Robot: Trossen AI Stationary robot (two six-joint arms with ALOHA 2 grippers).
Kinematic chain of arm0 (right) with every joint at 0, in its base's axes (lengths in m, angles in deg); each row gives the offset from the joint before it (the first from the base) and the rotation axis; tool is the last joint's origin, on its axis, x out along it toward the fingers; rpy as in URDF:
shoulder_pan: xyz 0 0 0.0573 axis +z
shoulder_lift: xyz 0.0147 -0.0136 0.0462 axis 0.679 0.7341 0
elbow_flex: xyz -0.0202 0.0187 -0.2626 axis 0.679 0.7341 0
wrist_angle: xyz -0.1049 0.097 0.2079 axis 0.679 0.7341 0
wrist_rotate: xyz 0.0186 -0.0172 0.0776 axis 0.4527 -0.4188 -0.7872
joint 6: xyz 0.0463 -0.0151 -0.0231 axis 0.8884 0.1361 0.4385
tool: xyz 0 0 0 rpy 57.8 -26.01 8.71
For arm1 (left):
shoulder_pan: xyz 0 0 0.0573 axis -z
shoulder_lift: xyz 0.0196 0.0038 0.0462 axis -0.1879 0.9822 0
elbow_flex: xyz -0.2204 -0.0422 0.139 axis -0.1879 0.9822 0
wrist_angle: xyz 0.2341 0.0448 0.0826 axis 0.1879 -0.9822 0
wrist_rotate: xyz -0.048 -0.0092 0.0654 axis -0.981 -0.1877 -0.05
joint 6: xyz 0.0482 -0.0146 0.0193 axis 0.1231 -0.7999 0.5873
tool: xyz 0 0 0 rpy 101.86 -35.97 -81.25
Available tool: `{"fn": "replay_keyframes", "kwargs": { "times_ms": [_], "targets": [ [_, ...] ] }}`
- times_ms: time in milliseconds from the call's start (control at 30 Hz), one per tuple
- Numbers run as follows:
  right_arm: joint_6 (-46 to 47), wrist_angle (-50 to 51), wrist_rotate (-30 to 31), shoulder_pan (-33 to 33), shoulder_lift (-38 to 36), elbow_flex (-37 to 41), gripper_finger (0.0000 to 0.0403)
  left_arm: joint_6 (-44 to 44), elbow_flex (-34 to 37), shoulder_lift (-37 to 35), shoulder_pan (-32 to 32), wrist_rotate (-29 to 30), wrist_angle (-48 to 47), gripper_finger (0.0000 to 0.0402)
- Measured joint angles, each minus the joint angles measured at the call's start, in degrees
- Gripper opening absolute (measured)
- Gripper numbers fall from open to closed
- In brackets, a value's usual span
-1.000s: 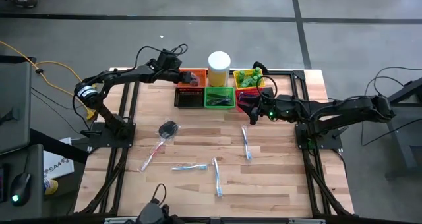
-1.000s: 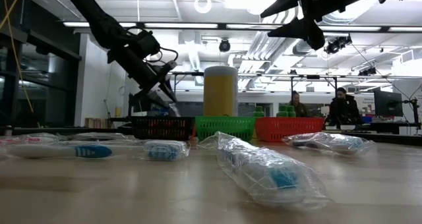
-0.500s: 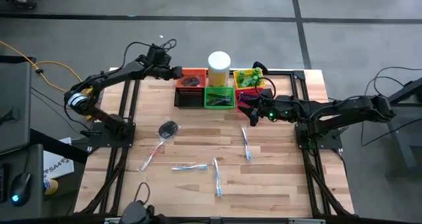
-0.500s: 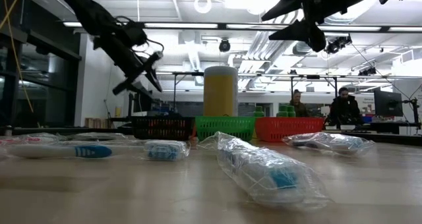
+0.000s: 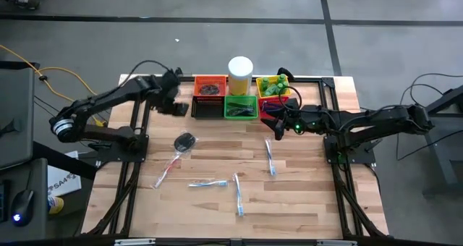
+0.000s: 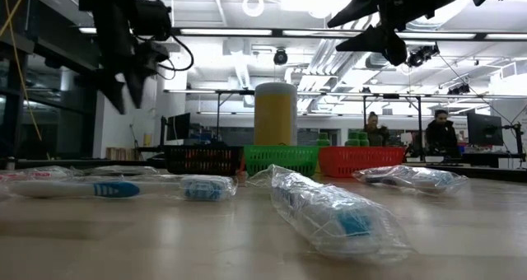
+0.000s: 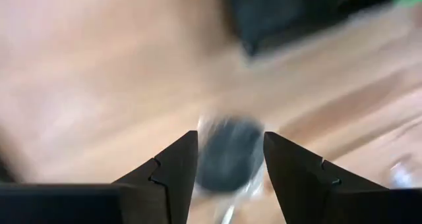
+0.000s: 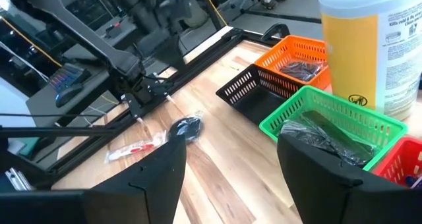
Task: Pick & Place Travel size toiletries
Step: Put the black hairbrush into the orange bin
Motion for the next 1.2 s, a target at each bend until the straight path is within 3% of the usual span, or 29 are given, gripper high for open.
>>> {"fn": "replay_keyframes", "kwargs": {
  "times_ms": [133, 267, 433, 900, 1200],
  "targets": [
    [-0.3, 0.0, 0.0, 0.0, 0.0, 0.0, 0.0231, -5.2, 0.1, -0.3, 7.8, 2.4, -5.5, 0.0175],
    [-0.3, 0.0, 0.0, 0.0, 0.0, 0.0, 0.0231, -12.3, 1.1, 0.6, 15.9, 3.6, -3.4, 0.0175],
    [-0.3, 0.0, 0.1, 0.0, 0.0, 0.0, 0.0231, -19.7, 1.4, 3.3, 22.6, 11.5, -2.8, 0.0175],
    [-0.5, 0.1, 0.1, 0.0, 0.0, 0.0, 0.0231, -16.8, 1.4, 17.1, 23.5, 8.9, 2.2, 0.0175],
    [-0.5, 0.2, -0.2, 0.0, 0.0, 0.0, 0.0231, -16.2, 1.4, 20.7, 23.9, 7.4, 5.6, 0.0175]
  ]
}}
